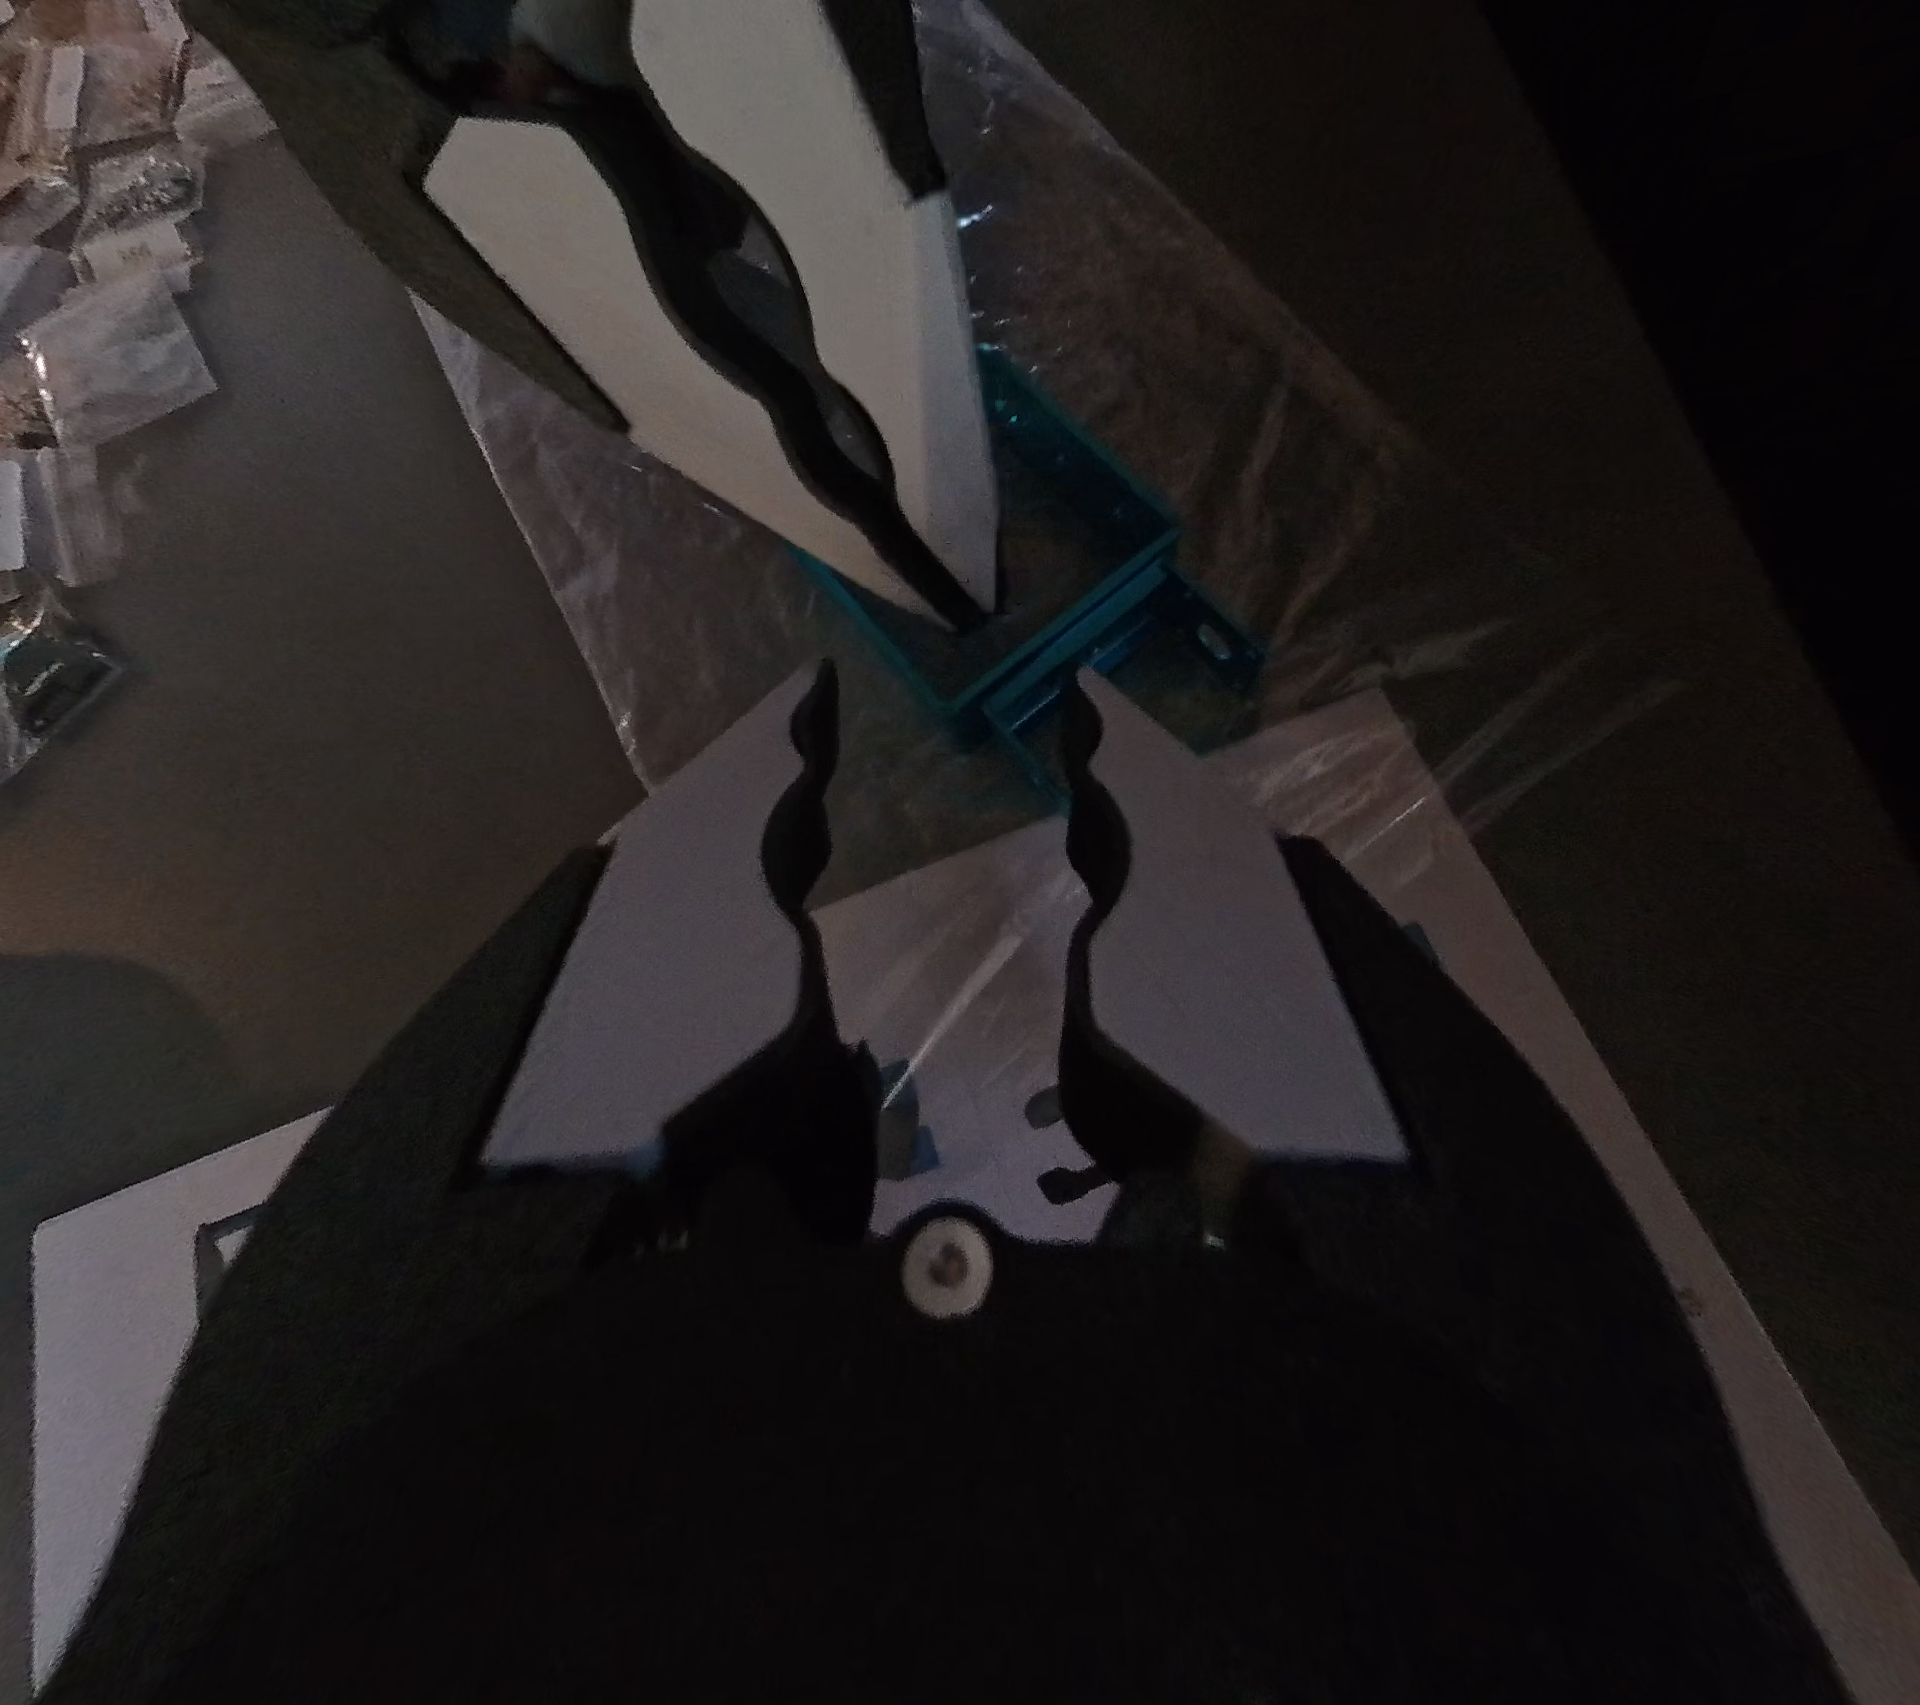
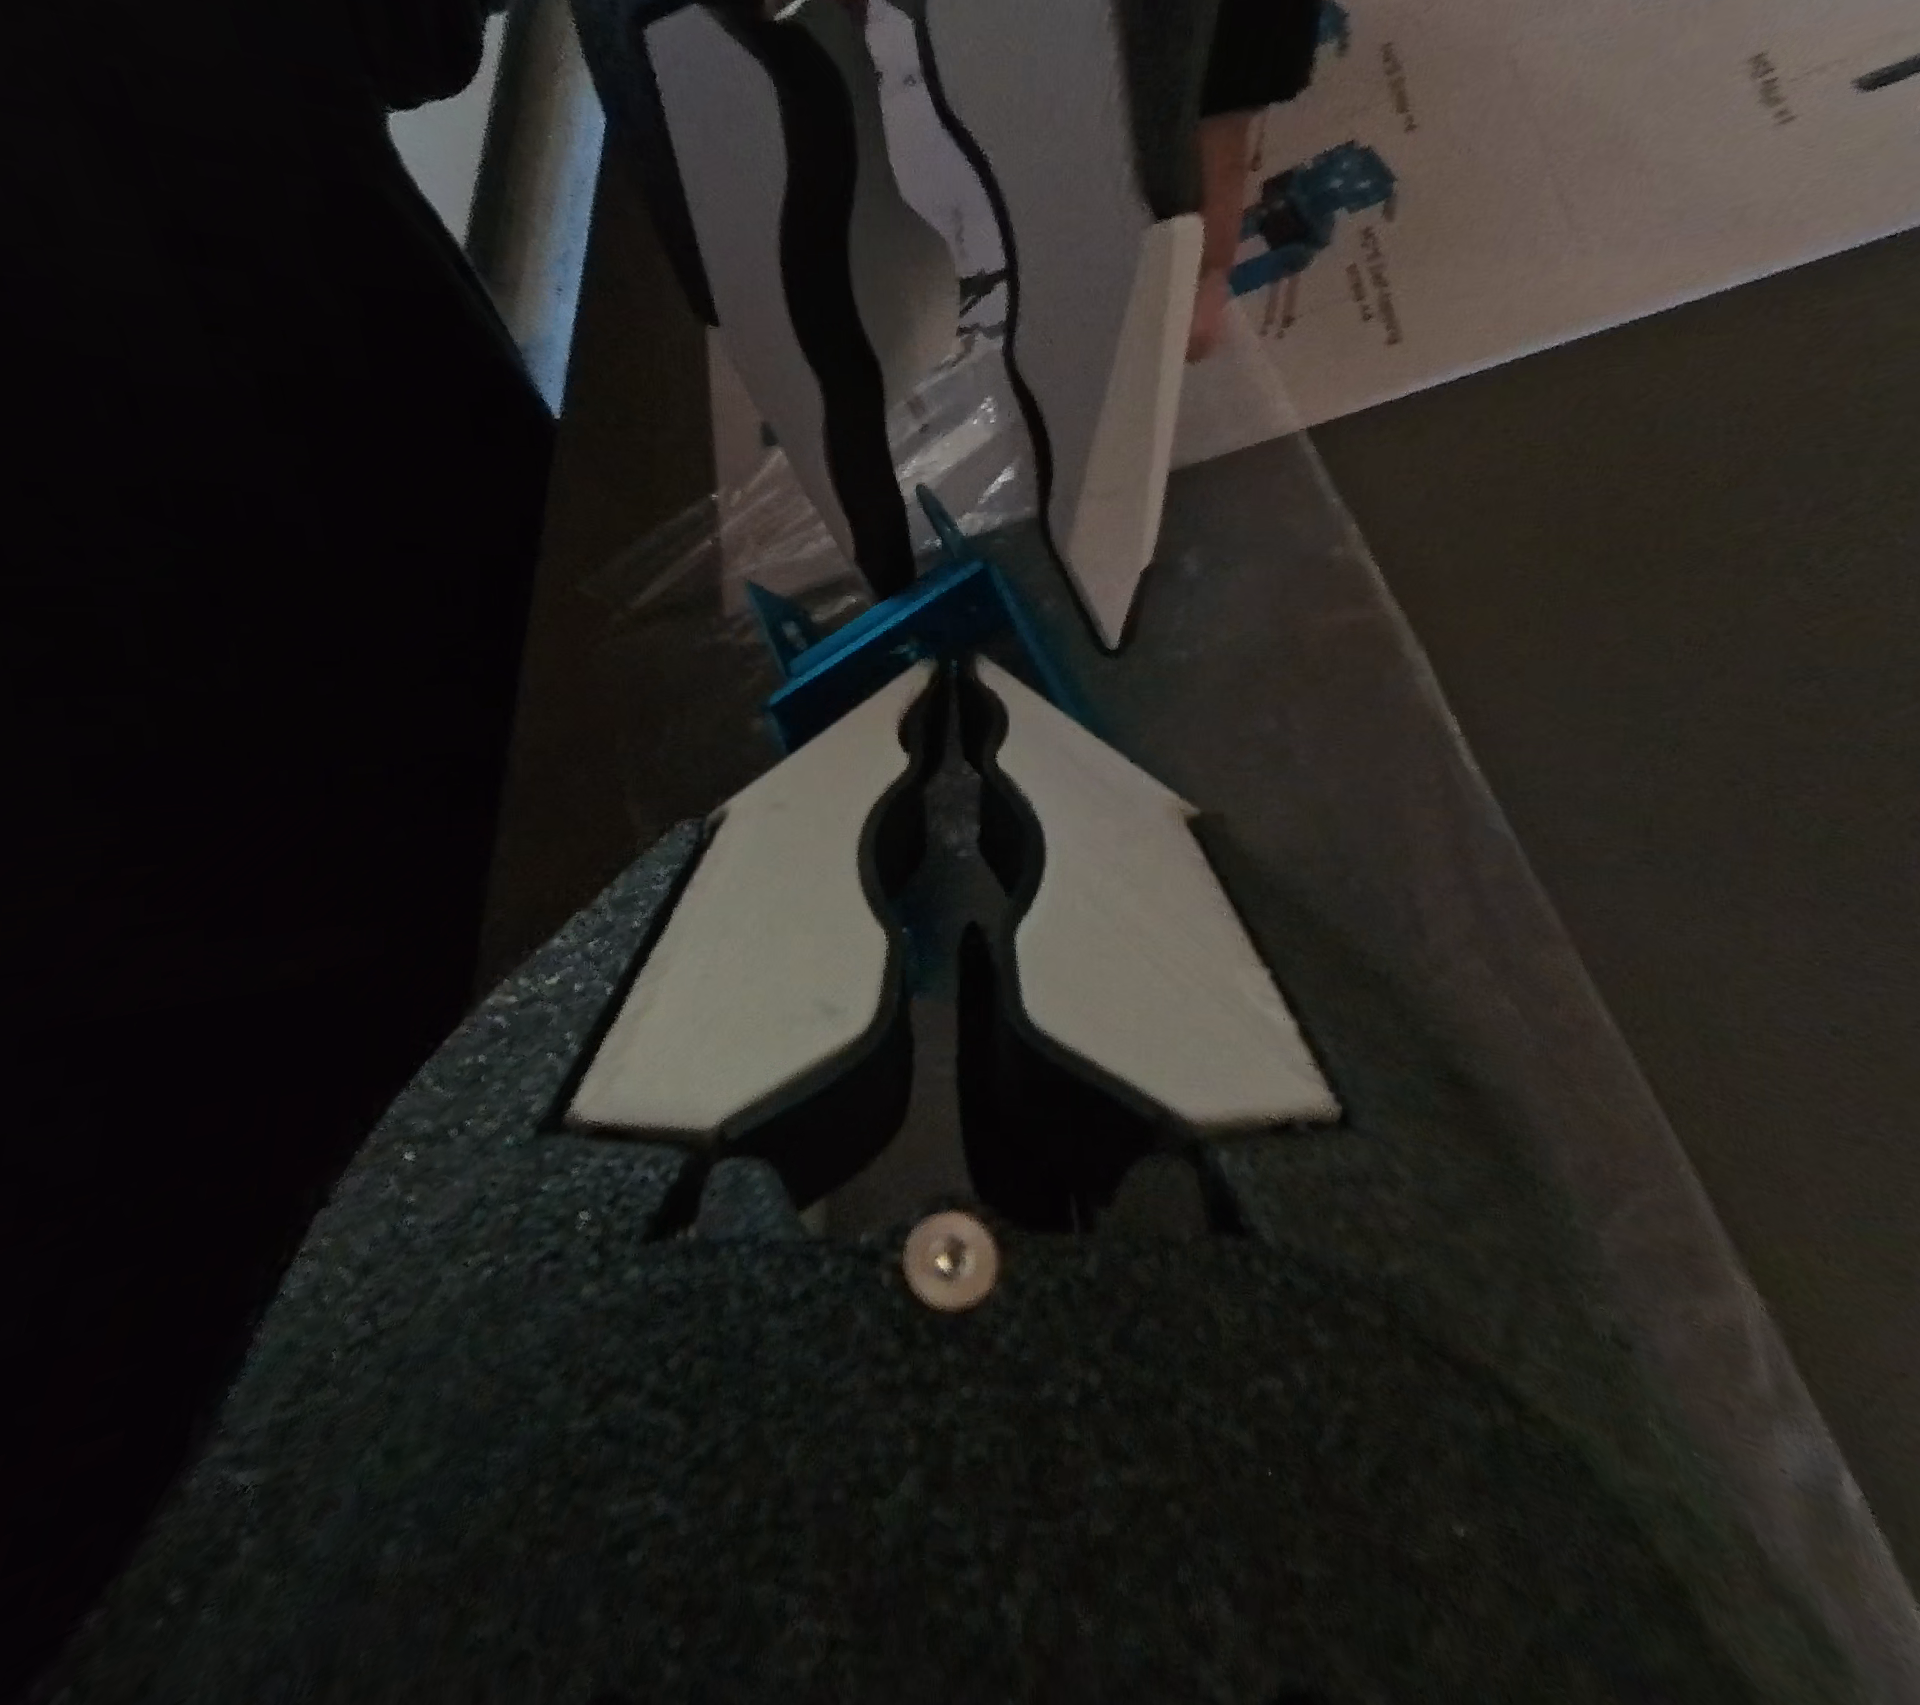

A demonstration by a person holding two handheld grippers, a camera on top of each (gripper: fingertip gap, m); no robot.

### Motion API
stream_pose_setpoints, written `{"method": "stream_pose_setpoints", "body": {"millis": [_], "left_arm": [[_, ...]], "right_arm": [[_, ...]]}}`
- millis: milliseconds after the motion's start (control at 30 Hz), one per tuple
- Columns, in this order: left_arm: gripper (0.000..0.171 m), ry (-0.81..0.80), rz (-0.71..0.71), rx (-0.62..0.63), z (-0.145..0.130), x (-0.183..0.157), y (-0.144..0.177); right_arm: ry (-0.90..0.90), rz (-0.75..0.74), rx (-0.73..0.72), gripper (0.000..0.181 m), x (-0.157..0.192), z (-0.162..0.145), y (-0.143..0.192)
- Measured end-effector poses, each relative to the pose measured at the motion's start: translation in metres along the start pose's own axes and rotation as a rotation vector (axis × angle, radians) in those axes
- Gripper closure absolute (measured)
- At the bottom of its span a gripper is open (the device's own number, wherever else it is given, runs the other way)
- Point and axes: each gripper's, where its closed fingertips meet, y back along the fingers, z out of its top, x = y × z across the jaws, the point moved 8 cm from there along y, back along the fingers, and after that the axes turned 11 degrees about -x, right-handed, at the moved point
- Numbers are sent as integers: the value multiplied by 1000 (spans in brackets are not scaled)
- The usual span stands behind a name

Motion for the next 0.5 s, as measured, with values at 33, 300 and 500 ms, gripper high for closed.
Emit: {"method": "stream_pose_setpoints", "body": {"millis": [33, 300, 500], "left_arm": [[131, 4, -2, -2, 0, 0, 0], [141, -1, -8, -4, 0, -1, 0], [142, -7, -6, -1, 0, -1, -1]], "right_arm": [[4, -7, -7, 180, 0, 0, 0], [-6, 18, -38, 179, 2, 0, -2], [5, 29, -30, 179, 2, -2, -4]]}}
